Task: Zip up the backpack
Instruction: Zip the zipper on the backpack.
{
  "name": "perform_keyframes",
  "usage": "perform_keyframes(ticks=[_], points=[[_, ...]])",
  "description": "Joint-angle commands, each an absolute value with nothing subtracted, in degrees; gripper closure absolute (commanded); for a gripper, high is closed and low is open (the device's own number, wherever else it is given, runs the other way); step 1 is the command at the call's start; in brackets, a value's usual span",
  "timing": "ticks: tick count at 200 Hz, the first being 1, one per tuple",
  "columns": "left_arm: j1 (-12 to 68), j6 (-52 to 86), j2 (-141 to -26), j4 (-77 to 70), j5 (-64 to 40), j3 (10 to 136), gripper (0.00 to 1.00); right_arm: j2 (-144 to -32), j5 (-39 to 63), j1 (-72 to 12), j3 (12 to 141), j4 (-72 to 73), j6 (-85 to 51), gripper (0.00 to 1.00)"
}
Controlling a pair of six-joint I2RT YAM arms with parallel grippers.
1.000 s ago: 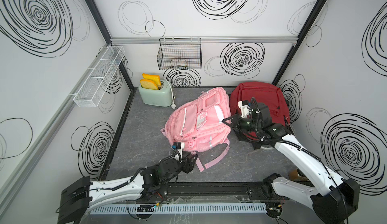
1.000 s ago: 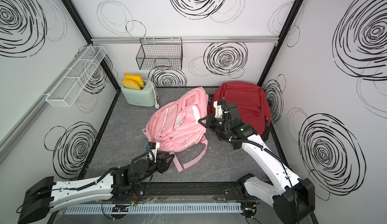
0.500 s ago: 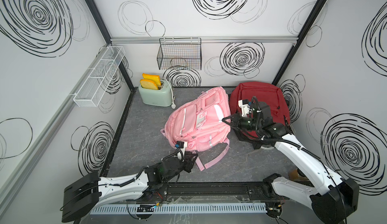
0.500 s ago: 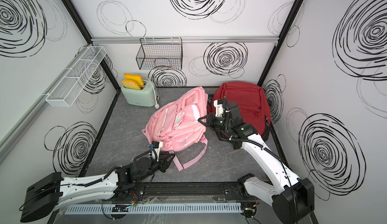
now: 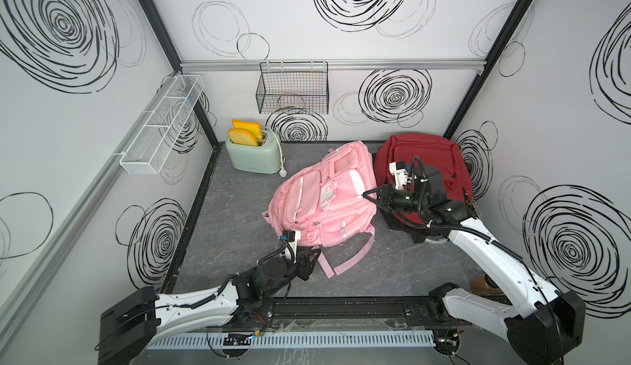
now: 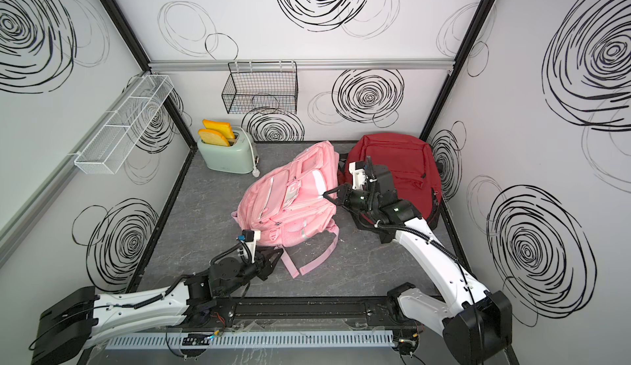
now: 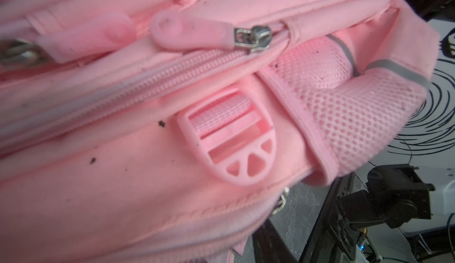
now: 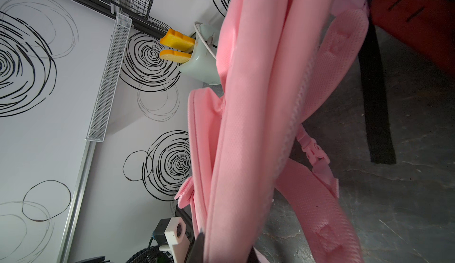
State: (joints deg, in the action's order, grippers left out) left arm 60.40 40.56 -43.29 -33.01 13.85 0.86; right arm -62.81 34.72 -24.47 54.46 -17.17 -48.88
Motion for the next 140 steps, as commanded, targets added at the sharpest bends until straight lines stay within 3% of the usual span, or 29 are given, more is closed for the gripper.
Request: perform_keyframes(ticks=[1,64,140], points=[[59.7,39.0,-41.9,-37.9,12.4,0.4,0.64,-61.3,39.5,-24.2,57.1,-5.7,-48.4,1.0],[59.3,38.7,-43.2,-41.0,9.6,0.3,0.7,-61.9,40.0,-24.1,57.6,-5.7,-48.4,1.0],[59.3,38.8,-41.1,-39.7,9.5,-0.2,0.9,-62.4,40.2,-23.4,58.2,-5.9,-48.1,1.0]])
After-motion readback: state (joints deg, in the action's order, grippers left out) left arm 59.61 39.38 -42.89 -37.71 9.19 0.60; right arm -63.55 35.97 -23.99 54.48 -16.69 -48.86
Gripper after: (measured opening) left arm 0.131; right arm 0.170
